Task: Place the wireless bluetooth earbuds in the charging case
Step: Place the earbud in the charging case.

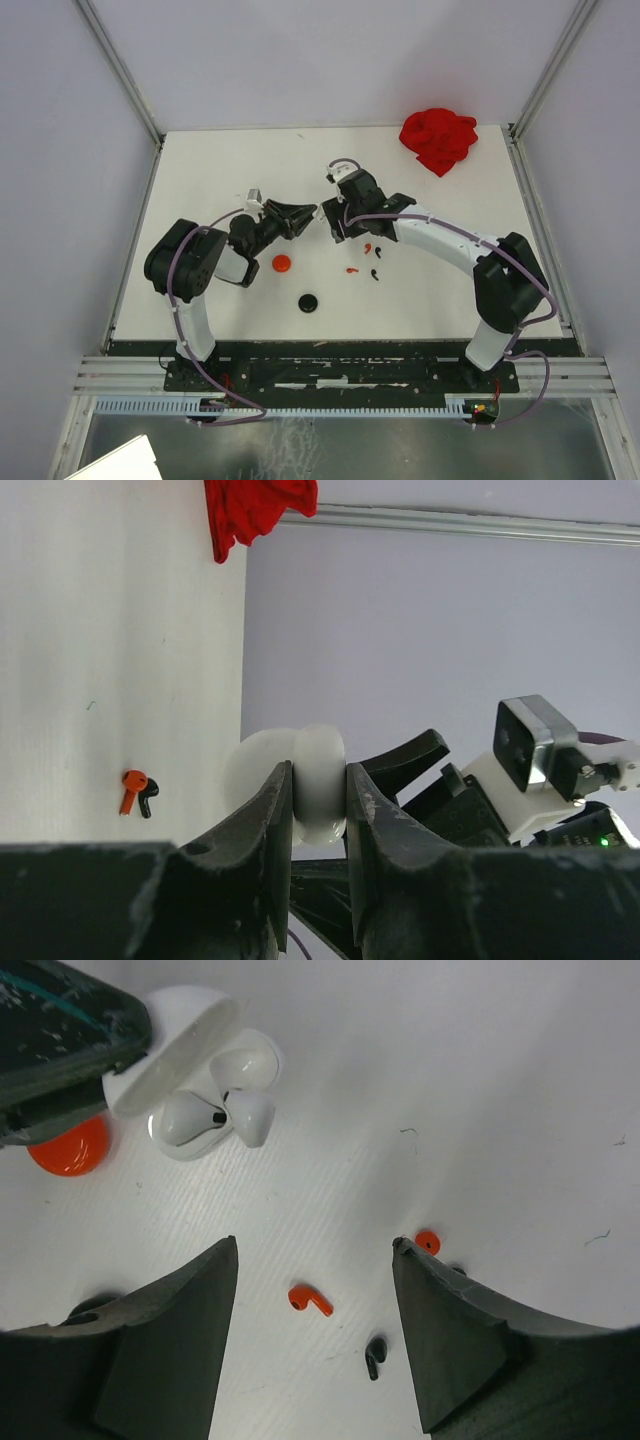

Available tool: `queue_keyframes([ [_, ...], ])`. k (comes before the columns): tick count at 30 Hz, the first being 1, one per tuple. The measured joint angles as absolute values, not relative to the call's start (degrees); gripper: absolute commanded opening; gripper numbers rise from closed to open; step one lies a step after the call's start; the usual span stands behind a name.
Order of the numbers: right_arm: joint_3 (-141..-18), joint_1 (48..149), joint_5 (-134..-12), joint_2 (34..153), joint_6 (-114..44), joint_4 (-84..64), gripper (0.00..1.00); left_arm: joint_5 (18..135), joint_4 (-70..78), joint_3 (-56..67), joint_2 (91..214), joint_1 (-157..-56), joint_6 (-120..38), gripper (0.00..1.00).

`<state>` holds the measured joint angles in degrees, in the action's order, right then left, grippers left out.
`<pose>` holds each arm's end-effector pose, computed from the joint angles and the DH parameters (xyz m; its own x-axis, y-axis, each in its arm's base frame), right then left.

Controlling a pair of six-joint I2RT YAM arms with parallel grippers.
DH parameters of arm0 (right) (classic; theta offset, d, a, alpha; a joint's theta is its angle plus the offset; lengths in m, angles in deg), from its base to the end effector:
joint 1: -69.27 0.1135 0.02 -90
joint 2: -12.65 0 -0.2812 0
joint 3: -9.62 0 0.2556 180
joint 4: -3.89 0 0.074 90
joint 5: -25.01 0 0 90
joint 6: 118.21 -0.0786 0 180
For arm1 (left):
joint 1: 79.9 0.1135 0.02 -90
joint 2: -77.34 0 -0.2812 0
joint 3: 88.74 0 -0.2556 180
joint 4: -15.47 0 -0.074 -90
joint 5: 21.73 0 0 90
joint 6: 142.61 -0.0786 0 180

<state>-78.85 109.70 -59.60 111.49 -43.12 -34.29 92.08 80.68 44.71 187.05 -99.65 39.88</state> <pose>0.3210 0.2638 0.2312 -0.7053 -0.2644 -0.6578 -0.4314 0.8964 0.1023 0.3432 -0.1569 0.1554 -0.6897 -0.7235 0.0290 0.0037 -0.0436 -0.9990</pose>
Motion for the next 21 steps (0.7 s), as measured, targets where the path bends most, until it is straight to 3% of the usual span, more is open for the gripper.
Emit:
queue_keyframes([
  [21,-82.61,108.80,-55.84,116.85,-43.78,-33.33,0.72,92.15,79.52,47.02,185.50,-100.78,39.01,0.03],
])
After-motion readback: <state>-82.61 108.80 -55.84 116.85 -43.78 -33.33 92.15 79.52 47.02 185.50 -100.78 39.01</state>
